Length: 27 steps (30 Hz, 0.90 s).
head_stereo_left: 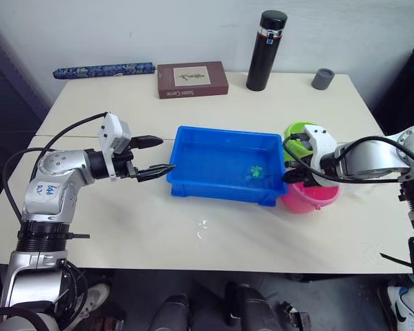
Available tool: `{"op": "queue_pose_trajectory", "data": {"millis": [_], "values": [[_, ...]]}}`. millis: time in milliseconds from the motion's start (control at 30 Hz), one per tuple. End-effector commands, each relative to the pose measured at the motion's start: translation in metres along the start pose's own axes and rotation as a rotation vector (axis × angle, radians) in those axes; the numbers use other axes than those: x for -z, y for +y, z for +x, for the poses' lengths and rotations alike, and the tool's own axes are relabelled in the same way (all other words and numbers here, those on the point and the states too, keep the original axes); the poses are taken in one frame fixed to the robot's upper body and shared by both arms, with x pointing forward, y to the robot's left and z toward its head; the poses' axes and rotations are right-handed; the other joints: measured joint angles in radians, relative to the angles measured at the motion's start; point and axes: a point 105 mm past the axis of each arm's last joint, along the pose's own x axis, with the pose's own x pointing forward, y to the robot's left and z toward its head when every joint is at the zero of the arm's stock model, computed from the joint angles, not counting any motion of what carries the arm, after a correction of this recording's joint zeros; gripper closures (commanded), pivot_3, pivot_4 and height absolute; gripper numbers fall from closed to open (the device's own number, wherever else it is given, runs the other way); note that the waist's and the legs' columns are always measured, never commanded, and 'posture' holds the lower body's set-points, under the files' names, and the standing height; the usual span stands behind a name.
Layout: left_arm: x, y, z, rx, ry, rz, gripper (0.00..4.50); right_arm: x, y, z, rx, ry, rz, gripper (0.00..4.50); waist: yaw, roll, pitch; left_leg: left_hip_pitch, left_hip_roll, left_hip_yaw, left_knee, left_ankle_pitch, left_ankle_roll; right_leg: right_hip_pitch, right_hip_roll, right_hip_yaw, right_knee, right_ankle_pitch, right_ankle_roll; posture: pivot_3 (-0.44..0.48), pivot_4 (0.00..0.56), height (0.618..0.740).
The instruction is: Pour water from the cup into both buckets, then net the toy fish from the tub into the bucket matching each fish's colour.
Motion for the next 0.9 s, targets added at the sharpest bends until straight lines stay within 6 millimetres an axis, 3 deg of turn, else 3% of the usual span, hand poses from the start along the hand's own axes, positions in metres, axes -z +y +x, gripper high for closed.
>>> {"op": "queue_pose_trajectory", "data": {"millis": [33, 600, 900], "values": [[-0.016, 0.002, -0.007, -0.009, -0.024, 0.053, 0.05, -0.010, 0.015, -0.016, -0.071, -0.087, -0.044, 4.50, 0.000, 0.000, 0.000, 0.000, 0.000, 0.000, 0.000, 0.000, 0.000, 0.000, 0.000, 0.000, 0.000, 0.000, 0.000, 0.000, 0.150, 0.739], [-0.021, 0.008, -0.004, 0.009, -0.018, 0.074, 0.05, -0.013, 0.010, -0.046, -0.109, -0.281, -0.166, 4.50, 0.019, 0.000, 0.000, -0.001, 0.000, 0.000, 0.000, -0.001, 0.001, 0.000, 0.000, 0.000, -0.002, 0.001, 0.001, 0.000, 0.150, 0.739], [-0.025, 0.015, 0.001, 0.025, -0.025, 0.087, 0.05, -0.033, -0.027, -0.089, -0.034, -0.456, -0.130, 4.50, 0.022, 0.000, 0.000, -0.001, 0.000, 0.000, 0.000, -0.001, 0.002, 0.000, 0.000, 0.000, -0.003, 0.001, 0.002, 0.000, 0.150, 0.739]]}}
